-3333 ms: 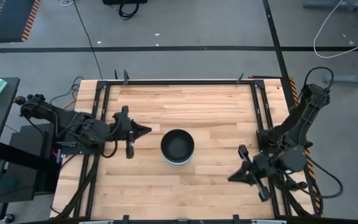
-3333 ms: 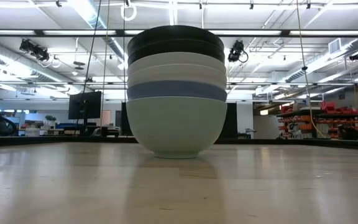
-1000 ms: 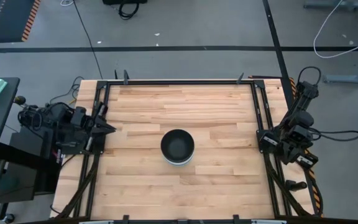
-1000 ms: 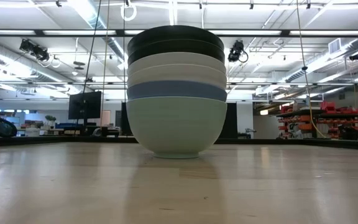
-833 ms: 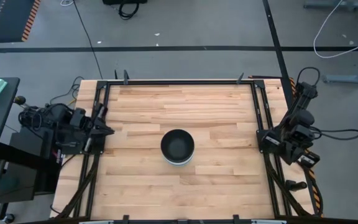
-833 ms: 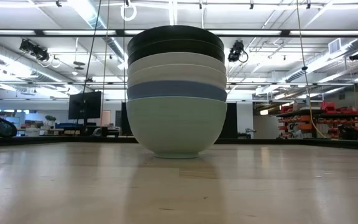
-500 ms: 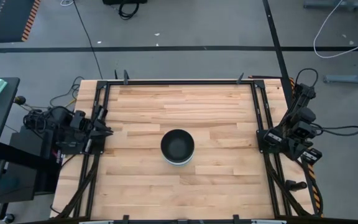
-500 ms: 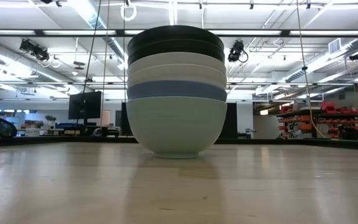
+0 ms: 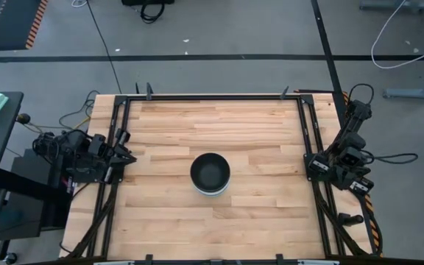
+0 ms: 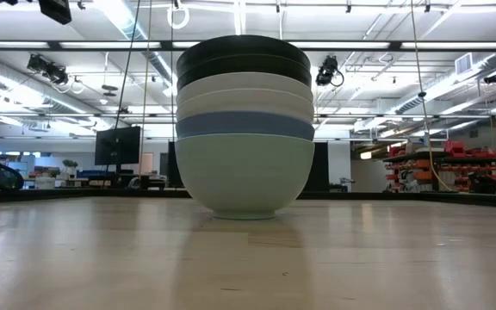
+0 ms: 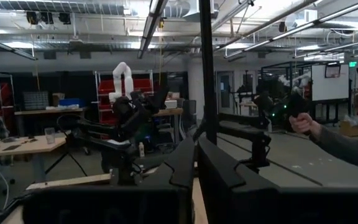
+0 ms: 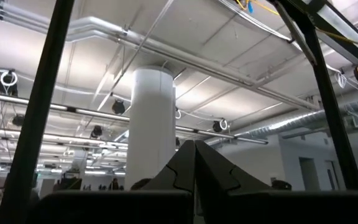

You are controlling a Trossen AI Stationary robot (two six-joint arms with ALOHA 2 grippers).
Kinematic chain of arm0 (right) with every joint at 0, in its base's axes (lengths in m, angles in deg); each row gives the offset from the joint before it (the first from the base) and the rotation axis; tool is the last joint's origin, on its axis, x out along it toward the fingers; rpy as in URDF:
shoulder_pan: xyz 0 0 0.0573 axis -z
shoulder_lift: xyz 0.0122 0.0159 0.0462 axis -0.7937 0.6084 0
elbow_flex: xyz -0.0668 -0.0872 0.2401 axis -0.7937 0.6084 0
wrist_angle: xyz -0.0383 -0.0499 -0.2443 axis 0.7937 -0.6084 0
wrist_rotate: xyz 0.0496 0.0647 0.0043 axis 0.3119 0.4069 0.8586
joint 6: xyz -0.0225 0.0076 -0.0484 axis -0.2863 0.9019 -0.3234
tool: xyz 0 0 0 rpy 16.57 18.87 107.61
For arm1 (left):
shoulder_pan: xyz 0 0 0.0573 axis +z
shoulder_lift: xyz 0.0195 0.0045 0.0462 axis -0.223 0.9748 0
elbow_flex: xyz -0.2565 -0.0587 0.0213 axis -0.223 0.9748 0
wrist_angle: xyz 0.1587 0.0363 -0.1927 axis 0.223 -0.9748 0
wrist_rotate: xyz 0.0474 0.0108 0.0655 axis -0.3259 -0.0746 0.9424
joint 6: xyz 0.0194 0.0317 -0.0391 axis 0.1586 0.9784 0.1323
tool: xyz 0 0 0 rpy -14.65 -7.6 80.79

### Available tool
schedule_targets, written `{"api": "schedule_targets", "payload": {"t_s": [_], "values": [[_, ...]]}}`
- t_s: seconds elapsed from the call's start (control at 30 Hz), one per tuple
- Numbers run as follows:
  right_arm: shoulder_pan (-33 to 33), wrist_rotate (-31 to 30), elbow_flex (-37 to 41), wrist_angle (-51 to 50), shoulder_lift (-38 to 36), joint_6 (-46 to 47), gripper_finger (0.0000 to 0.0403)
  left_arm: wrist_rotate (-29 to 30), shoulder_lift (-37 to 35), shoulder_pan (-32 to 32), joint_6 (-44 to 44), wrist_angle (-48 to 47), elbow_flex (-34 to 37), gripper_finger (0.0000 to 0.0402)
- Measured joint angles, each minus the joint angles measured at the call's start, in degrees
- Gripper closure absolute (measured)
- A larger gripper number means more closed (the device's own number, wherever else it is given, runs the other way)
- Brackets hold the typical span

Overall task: Nest bowls inside each other
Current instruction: Return to Home Position

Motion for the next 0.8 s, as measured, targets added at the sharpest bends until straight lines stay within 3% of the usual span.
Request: {"api": "schedule_targets", "payload": {"t_s": [0.4, 0.8], "values": [[0.00, 0.00, 1.74, 0.06, -2.12, -0.11, 0.0385, 0.02, 0.11, 0.00, 0.00, 3.92, 4.59, 0.0374], [0.00, -0.02, 1.74, -1.08, -2.07, -0.89, 0.0385, 0.02, 0.10, 0.00, -1.33, 3.75, 4.60, 0.0366]]}}
